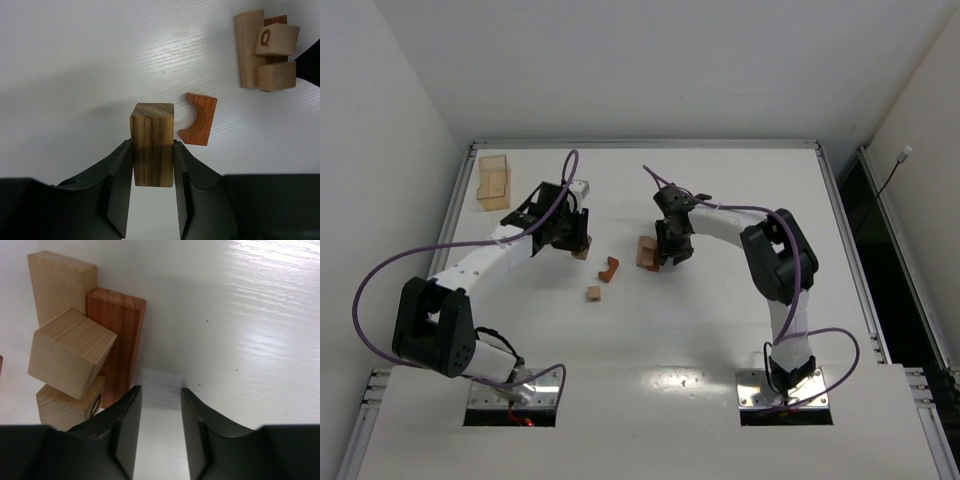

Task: Build the wood block tower

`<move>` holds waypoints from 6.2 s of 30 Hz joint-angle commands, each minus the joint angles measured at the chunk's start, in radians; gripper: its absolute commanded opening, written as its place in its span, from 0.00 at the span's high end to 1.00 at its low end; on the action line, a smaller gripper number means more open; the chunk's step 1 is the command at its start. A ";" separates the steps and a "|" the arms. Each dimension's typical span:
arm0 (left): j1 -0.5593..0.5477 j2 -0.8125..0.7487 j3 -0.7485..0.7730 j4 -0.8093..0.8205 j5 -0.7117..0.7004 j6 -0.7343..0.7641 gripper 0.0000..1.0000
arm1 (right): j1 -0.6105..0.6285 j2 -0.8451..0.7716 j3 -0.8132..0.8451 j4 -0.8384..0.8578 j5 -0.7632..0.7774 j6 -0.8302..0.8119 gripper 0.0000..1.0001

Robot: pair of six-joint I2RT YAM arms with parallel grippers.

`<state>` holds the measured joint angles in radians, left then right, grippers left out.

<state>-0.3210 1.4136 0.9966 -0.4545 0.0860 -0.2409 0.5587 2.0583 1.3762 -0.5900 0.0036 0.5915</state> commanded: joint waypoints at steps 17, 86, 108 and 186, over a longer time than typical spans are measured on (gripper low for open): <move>0.011 -0.065 -0.041 0.050 0.037 0.009 1.00 | -0.042 -0.408 -0.265 0.208 -0.565 -0.606 0.93; 0.039 -0.008 -0.001 0.050 0.092 0.057 1.00 | 0.118 -0.064 -0.075 0.055 -0.396 -0.980 0.66; 0.048 -0.008 0.008 0.077 0.101 0.048 1.00 | 0.109 -0.053 -0.039 -0.014 -0.387 -1.009 0.63; 0.103 0.010 -0.019 0.086 0.166 0.057 1.00 | 0.090 0.002 0.026 -0.051 -0.424 -1.000 0.46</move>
<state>-0.2401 1.4185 0.9604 -0.4084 0.2264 -0.1917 0.6556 2.0567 1.3697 -0.6361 -0.4019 -0.4038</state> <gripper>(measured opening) 0.297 0.543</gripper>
